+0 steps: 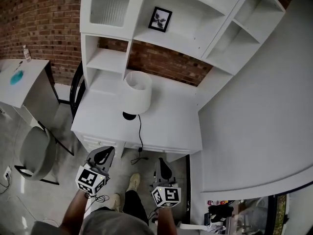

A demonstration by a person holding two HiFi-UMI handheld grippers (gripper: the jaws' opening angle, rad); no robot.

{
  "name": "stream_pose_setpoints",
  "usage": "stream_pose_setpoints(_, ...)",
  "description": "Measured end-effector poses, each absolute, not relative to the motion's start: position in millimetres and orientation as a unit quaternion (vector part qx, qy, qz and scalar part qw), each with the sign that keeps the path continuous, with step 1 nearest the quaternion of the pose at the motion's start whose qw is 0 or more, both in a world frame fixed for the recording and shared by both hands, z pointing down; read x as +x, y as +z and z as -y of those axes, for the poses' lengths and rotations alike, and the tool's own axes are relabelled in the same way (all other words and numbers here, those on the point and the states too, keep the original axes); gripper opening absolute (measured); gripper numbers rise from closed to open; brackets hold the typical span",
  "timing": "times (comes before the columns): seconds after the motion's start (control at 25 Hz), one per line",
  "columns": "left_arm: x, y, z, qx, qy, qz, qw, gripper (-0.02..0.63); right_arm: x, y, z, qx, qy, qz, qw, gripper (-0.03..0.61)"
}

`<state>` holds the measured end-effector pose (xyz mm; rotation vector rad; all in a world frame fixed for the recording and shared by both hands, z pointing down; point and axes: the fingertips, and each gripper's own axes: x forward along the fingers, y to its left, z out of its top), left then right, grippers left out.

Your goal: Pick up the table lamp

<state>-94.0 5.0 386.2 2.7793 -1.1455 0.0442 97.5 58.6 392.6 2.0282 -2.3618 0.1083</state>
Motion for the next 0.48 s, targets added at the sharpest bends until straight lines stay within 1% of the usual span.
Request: stream_pose_setpoints(0.48,-58.4,400.4,107.7,0.905,0.03,0.42,0.059,0.003,137.9,407.8,79.8,0.612,0.04,0.789,0.016,0.021)
